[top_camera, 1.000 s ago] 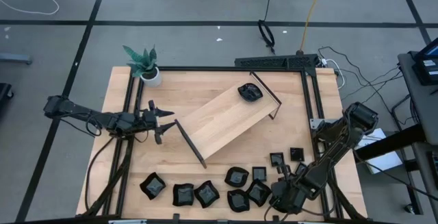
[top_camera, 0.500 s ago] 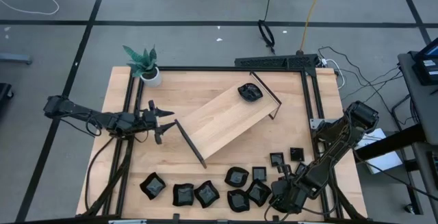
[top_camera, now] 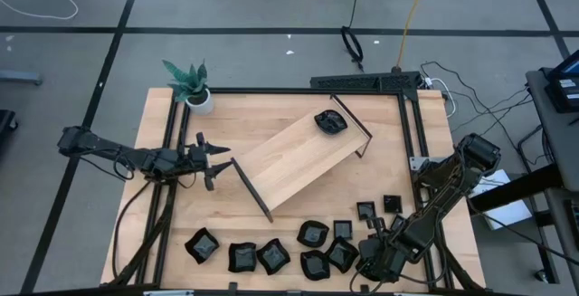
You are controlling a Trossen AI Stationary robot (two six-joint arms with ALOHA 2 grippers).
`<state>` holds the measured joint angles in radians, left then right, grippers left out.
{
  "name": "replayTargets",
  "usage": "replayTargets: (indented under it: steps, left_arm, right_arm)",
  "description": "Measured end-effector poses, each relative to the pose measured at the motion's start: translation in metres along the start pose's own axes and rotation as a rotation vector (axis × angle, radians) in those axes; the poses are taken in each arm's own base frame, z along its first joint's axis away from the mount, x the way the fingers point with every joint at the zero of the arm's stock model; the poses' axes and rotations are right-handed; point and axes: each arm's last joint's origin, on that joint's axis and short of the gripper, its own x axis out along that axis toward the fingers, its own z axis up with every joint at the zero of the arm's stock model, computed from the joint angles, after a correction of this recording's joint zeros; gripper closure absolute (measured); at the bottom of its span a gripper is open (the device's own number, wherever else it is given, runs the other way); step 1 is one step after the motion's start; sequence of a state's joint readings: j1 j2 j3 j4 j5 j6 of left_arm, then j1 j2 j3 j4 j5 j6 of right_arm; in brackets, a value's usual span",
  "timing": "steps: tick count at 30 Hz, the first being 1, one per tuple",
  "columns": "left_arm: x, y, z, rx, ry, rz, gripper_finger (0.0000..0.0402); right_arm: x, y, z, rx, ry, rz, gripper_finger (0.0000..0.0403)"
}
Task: Pick & Place Mini shaped plates
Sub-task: Stack the leaf shaped plate on top of the other leaf shaped plates on the shelf
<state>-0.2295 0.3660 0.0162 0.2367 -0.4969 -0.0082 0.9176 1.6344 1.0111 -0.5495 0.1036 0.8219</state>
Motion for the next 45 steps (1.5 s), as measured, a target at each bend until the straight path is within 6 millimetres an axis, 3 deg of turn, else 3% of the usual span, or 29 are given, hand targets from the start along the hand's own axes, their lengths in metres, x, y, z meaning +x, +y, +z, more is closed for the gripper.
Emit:
replayTargets:
  steps: [19, 30, 35, 40, 45]
  left_arm:
    - [0.0, 0.0, 0.0, 0.0, 0.0, 0.0, 0.0192]
    - [0.0, 0.0, 0.0, 0.0, 0.0, 0.0, 0.0192]
    - [0.0, 0.0, 0.0, 0.0, 0.0, 0.0, 0.0192]
    - [0.0, 0.0, 0.0, 0.0, 0.0, 0.0, 0.0192]
    - [0.0, 0.0, 0.0, 0.0, 0.0, 0.0, 0.0192]
  right_arm:
    - [0.008, -0.004, -0.006, 0.001, 0.016, 0.022, 0.0312]
    - [0.008, -0.006, -0.008, -0.004, 0.032, 0.004, 0.0394]
    - [0.008, -0.006, -0.008, -0.026, 0.032, 0.005, 0.0398]
    - [-0.002, -0.006, -0.008, -0.036, 0.037, 0.042, 0.0402]
    - [-0.026, -0.008, -0.005, -0.065, -0.031, 0.098, 0.0403]
